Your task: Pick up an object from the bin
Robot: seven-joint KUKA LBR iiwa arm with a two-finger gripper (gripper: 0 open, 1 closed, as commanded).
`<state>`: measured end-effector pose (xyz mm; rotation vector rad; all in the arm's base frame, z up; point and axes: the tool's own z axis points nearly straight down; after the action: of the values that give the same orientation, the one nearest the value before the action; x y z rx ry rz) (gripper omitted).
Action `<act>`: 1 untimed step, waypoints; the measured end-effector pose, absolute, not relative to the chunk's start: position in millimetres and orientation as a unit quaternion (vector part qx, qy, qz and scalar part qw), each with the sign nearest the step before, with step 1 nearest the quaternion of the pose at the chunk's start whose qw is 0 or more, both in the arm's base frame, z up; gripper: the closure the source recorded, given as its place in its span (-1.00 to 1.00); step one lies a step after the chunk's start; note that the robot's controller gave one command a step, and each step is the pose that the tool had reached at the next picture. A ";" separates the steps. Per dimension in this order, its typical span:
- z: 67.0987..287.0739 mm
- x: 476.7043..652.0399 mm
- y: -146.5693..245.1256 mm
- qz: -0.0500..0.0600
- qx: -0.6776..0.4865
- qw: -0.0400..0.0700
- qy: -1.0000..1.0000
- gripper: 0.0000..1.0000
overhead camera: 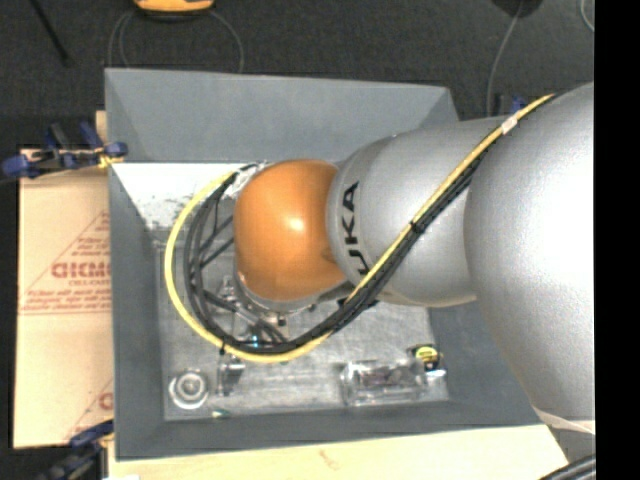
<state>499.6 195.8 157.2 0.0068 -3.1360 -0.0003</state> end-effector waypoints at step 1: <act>78.6 501.6 104.6 0.001 -0.055 0.001 -0.998 -1.00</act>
Offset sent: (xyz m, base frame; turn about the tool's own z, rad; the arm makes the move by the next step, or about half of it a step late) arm 0.0020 -0.0861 -0.0756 0.1068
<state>501.6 104.6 78.6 -0.1733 -3.1349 0.0035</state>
